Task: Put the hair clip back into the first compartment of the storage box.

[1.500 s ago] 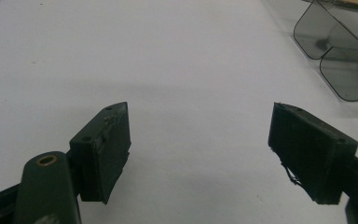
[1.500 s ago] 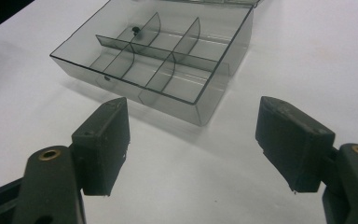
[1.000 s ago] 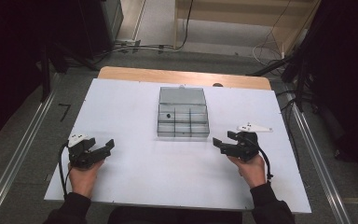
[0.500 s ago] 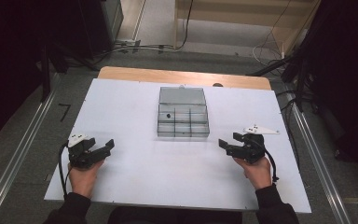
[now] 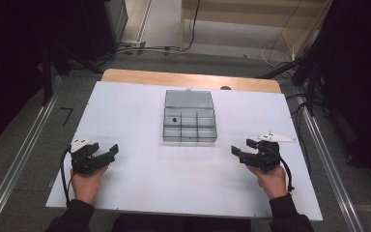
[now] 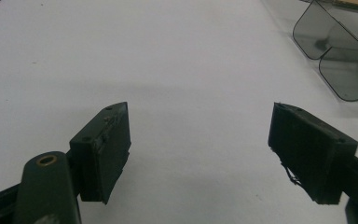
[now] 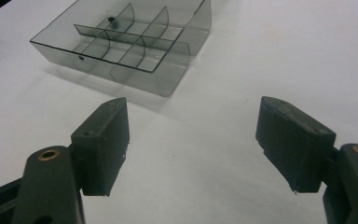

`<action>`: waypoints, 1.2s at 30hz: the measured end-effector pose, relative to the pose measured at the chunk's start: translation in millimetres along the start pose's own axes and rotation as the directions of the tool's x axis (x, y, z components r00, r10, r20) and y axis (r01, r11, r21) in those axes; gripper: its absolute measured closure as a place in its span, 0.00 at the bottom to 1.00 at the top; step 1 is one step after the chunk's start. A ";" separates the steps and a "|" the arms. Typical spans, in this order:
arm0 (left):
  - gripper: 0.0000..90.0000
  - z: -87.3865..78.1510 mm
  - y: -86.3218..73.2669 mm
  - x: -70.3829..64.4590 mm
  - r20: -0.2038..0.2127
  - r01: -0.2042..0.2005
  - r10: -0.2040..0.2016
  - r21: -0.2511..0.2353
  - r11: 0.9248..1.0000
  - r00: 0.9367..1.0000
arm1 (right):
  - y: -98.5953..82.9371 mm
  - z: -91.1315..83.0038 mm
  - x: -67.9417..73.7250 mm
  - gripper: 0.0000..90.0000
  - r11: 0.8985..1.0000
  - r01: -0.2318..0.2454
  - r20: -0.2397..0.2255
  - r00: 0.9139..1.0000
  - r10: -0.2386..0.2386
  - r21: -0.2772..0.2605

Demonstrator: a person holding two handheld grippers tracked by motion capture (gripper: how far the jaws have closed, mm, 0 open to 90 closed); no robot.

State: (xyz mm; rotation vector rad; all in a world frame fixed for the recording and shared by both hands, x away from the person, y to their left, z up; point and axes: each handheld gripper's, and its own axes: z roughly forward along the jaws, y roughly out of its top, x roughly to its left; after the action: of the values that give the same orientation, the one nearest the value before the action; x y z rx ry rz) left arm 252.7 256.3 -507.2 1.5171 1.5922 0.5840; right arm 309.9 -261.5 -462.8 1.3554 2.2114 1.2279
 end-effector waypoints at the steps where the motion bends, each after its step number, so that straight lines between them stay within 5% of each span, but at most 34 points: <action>1: 0.24 0.0 0.0 0.0 0.000 0.000 0.000 0.000 1.000 1.000 | -0.5 -0.5 -0.6 0.27 1.000 -0.001 0.002 1.000 0.001 0.001; 32: 0.24 0.4 -0.4 -0.5 -0.001 -0.004 0.004 0.005 1.000 1.000 | -18.9 -25.7 -17.7 0.26 1.000 -0.020 0.042 0.999 0.020 -0.005; 36: 0.25 0.3 -0.4 -0.5 0.000 0.000 0.000 0.003 1.000 1.000 | -20.9 -30.9 -21.3 0.20 0.999 -0.038 0.044 0.998 0.038 -0.011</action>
State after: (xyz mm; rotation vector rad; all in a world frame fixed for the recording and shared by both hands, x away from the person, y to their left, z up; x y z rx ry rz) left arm 252.7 255.7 -507.5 1.5194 1.5938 0.5823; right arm 289.9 -299.5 -464.4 1.4134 2.1562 1.2082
